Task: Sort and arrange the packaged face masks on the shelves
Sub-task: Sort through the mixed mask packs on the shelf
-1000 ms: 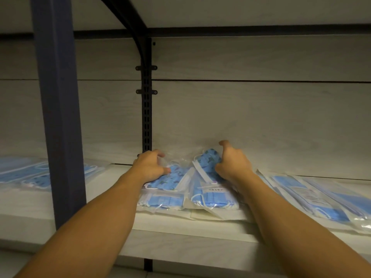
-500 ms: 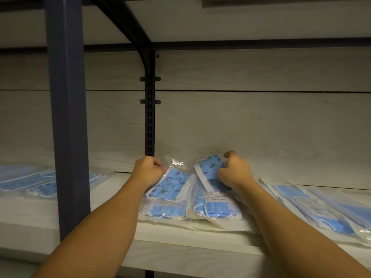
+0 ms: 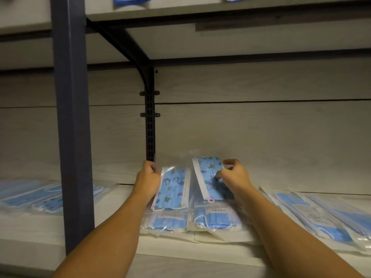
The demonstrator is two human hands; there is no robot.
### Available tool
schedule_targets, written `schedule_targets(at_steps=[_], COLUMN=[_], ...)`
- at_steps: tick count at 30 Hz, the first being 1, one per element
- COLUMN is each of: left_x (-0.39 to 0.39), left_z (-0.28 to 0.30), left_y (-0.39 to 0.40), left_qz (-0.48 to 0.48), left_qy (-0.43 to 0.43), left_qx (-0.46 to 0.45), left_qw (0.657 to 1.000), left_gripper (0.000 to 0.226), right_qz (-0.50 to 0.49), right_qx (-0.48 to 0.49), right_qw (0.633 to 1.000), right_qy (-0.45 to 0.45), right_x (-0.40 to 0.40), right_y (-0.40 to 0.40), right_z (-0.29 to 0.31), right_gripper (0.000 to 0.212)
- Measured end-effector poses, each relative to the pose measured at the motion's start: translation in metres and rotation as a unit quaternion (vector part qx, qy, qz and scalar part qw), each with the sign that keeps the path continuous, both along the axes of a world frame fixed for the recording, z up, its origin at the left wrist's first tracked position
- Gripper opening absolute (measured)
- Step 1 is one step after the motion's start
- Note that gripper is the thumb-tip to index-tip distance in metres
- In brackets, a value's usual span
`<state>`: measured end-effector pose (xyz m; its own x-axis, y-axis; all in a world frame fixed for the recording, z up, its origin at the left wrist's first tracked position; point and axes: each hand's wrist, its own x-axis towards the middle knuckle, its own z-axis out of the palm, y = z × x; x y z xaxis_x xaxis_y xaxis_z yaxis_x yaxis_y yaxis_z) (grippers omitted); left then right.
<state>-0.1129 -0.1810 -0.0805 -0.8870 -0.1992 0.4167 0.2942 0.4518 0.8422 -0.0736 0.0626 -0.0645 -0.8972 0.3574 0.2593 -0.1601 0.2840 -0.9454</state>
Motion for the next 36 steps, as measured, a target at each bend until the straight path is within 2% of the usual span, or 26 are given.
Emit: schedule_targets(at_steps=[3, 9, 12, 17, 23, 28, 36], left_x=[0.004, 0.027, 0.050, 0.099, 0.161, 0.202, 0.261], left_z=[0.004, 0.010, 0.011, 0.021, 0.038, 0.050, 0.062], left_y=[0.000, 0.007, 0.006, 0.000, -0.005, -0.010, -0.052], left_qz=[-0.030, -0.106, -0.090, -0.061, -0.042, -0.011, 0.040], left_qy=[-0.048, -0.082, -0.078, -0.041, 0.017, 0.054, 0.069], left_qx=[0.047, 0.101, 0.132, 0.161, 0.158, 0.150, 0.161], left_qw=[0.997, 0.986, 0.984, 0.984, 0.986, 0.987, 0.984], left_gripper=[0.041, 0.070, 0.059, 0.034, 0.025, 0.029, 0.020], right_qz=[0.037, 0.116, 0.178, 0.243, 0.323, 0.340, 0.374], right_qx=[-0.076, -0.123, -0.116, -0.116, -0.179, -0.159, -0.180], right_qw=[0.996, 0.985, 0.977, 0.963, 0.929, 0.926, 0.908], right_qy=[-0.030, -0.035, -0.020, -0.003, 0.036, 0.048, 0.054], right_x=[0.003, 0.024, 0.036, 0.054, 0.086, 0.094, 0.123], right_y=[0.001, -0.003, -0.009, -0.013, -0.009, -0.016, -0.069], right_z=[-0.001, 0.001, -0.001, -0.004, 0.004, 0.013, 0.015], right_gripper=[0.058, 0.025, 0.018, 0.025, 0.022, 0.016, 0.015])
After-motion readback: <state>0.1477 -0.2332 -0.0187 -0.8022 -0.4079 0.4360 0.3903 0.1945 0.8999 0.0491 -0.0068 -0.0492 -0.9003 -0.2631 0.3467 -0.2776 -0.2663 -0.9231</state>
